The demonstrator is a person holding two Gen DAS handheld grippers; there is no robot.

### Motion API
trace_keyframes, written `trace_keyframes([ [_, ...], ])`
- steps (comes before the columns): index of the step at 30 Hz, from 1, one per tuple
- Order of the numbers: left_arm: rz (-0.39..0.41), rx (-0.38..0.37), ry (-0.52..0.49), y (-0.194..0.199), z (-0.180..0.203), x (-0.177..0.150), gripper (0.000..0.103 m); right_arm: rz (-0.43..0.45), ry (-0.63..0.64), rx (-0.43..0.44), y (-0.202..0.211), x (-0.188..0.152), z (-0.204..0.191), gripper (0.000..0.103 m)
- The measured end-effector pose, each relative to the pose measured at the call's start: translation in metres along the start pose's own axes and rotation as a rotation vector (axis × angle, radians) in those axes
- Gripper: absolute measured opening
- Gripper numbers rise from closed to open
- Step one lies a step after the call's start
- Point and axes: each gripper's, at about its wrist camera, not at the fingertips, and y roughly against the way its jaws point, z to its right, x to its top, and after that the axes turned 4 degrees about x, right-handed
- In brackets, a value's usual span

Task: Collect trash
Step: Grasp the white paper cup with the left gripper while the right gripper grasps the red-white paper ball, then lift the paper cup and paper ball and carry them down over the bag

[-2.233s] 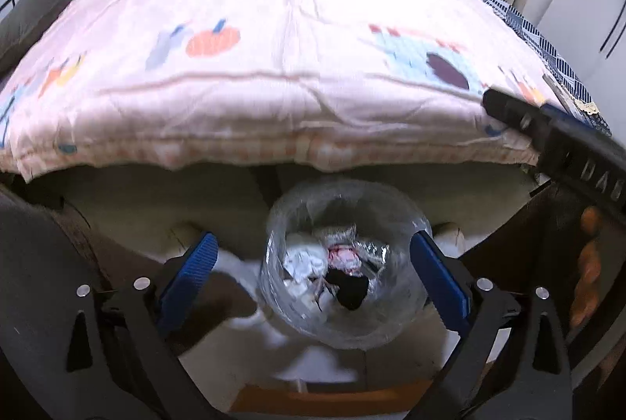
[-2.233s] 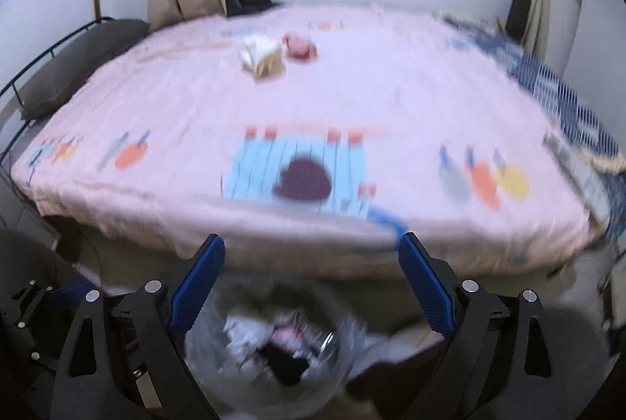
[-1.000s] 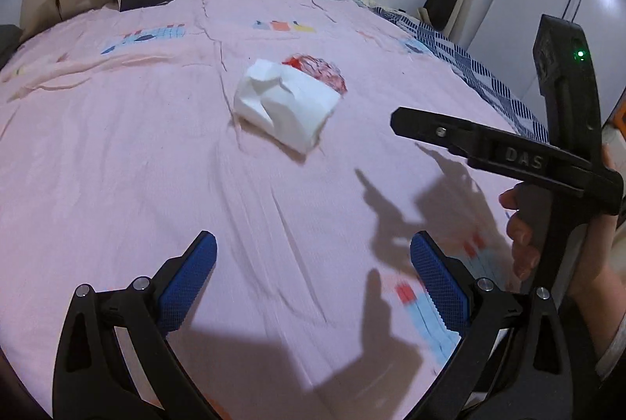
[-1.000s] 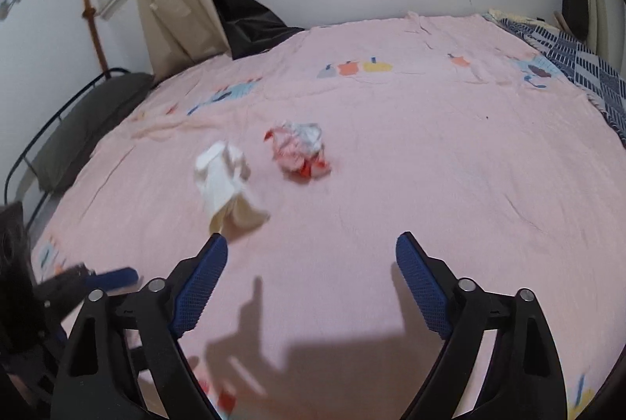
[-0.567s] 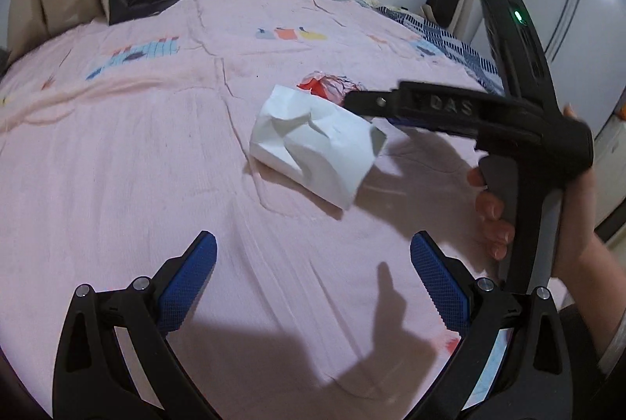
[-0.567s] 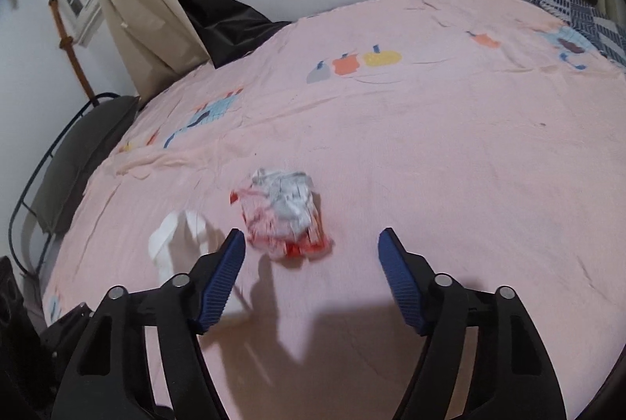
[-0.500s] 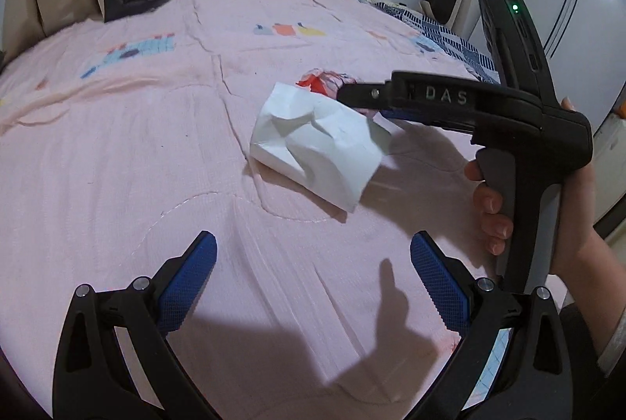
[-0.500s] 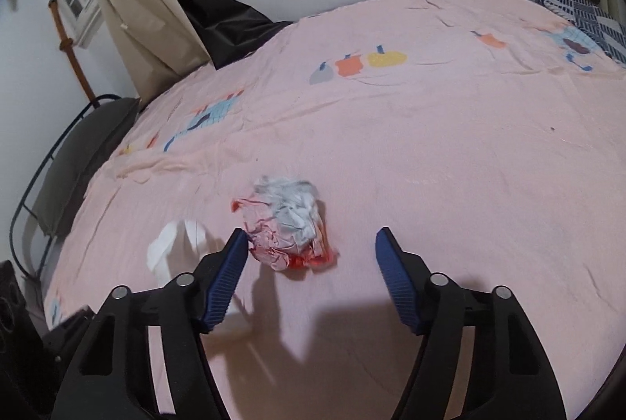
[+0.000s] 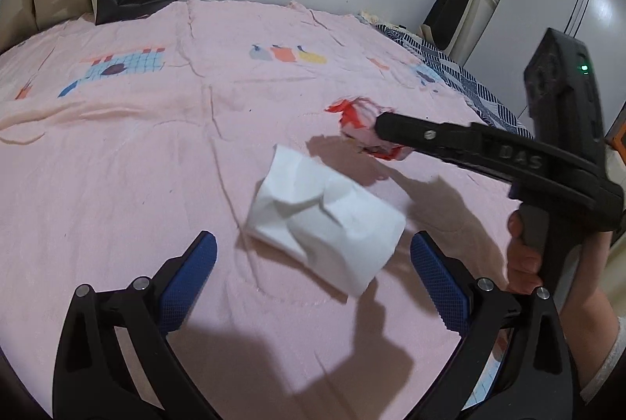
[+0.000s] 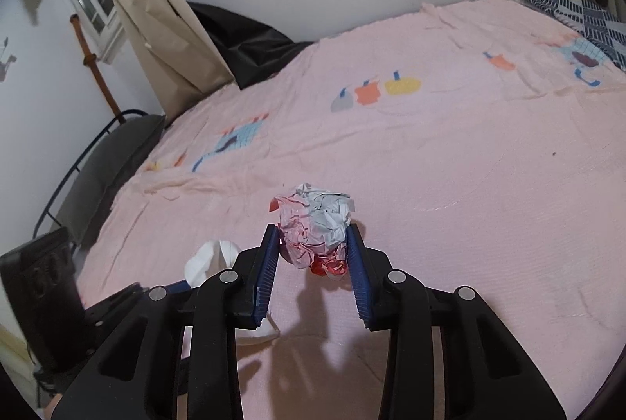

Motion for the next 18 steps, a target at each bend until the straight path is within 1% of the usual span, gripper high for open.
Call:
trace_keyframes([
  [3,0.003,0.042,-0.036,-0.005,0.008,0.003,0.097,0.004,0.002,0.001,0.006,0.001,0.003,0.033],
  [5,-0.006,0.061,-0.040,-0.008,0.011,0.005,0.089,0.006,0.000,0.001,0.010,0.002,0.007,0.033],
  [6,-0.018,0.064,-0.041,-0.011,0.012,0.005,0.079,0.007,-0.001,0.002,0.012,0.003,0.008,0.033],
  [7,-0.023,0.064,-0.044,-0.012,0.012,0.006,0.077,0.009,-0.002,0.004,0.014,0.003,0.010,0.033],
  [13,0.001,0.071,-0.082,-0.007,0.017,0.007,0.077,0.028,0.012,0.000,0.026,0.005,0.013,0.033],
  [16,0.007,0.108,-0.089,-0.006,0.021,0.008,0.077,0.040,0.018,-0.006,0.031,0.004,0.012,0.033],
  [18,0.025,0.127,-0.086,-0.002,0.023,0.008,0.077,0.057,0.030,-0.027,0.038,-0.001,0.008,0.033],
])
